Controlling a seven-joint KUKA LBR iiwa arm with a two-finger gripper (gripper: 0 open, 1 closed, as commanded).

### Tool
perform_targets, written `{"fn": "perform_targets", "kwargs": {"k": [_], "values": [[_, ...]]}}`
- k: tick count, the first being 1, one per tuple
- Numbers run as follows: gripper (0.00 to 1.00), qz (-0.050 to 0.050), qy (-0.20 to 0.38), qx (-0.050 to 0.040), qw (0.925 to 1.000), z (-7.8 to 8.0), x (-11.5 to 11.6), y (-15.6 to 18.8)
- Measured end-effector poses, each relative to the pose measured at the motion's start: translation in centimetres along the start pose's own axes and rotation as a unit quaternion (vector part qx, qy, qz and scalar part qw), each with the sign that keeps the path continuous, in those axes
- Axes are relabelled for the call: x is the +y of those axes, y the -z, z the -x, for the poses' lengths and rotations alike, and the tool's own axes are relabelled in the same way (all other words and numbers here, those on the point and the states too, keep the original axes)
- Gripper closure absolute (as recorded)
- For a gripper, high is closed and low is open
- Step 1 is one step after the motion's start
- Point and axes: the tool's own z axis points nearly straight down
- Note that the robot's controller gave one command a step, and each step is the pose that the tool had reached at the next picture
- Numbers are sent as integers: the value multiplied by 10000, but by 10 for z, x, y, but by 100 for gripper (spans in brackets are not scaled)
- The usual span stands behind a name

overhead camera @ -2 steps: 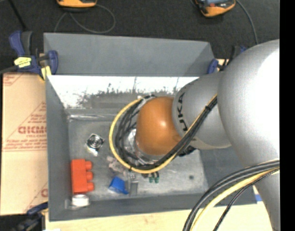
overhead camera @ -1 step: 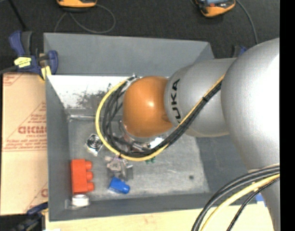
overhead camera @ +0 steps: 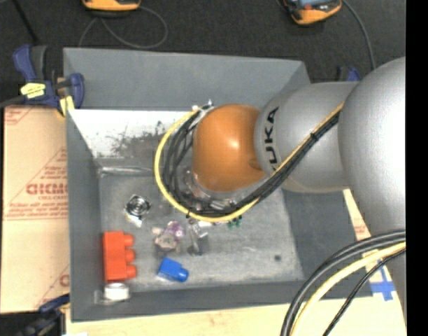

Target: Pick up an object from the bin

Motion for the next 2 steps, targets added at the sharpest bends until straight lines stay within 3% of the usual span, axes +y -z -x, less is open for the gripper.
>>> {"fn": "perform_targets", "kwargs": {"k": [1,2], "values": [[0,15,-992,26,9951,-7,-1,-31],[0,21,-1001,16,9950,-6,-1,-30]]}}
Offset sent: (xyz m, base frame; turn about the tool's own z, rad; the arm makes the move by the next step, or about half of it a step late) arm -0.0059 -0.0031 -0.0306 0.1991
